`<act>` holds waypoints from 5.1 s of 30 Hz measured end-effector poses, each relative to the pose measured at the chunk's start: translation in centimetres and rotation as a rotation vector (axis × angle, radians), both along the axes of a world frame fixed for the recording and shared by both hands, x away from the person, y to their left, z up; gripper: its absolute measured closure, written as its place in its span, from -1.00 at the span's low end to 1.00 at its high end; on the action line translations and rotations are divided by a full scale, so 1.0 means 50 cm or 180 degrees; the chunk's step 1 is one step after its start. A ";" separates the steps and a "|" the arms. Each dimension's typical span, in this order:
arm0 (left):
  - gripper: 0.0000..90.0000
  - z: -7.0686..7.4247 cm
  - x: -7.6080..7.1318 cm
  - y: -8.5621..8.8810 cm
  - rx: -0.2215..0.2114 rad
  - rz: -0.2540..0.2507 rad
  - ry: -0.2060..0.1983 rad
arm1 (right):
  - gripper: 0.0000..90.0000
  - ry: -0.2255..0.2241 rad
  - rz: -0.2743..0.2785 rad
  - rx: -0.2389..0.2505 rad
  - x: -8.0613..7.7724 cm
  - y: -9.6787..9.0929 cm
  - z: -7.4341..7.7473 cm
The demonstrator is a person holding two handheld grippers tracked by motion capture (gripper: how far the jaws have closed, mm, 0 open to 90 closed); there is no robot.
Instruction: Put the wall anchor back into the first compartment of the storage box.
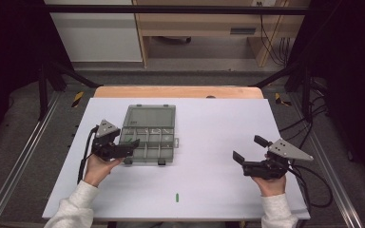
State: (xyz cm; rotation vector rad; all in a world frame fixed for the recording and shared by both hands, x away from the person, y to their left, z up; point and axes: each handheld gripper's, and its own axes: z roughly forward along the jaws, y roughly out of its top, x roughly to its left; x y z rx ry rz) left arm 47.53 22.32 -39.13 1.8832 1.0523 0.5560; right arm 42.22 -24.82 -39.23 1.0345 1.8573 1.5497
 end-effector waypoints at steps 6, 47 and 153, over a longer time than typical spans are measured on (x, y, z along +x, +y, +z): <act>-0.76 0.000 -0.046 -0.029 0.0002 -0.0188 -0.0028 | -0.97 0.0003 -0.0004 -0.0002 0.000 -0.001 0.001; -0.60 -0.133 -0.184 -0.216 0.0223 -0.0740 0.0458 | -0.97 -0.0006 0.0000 -0.0016 -0.002 0.002 -0.001; 0.86 0.049 -0.064 -0.098 0.0169 -0.0562 -0.0029 | -0.97 0.0032 0.0012 -0.0050 0.003 0.005 -0.005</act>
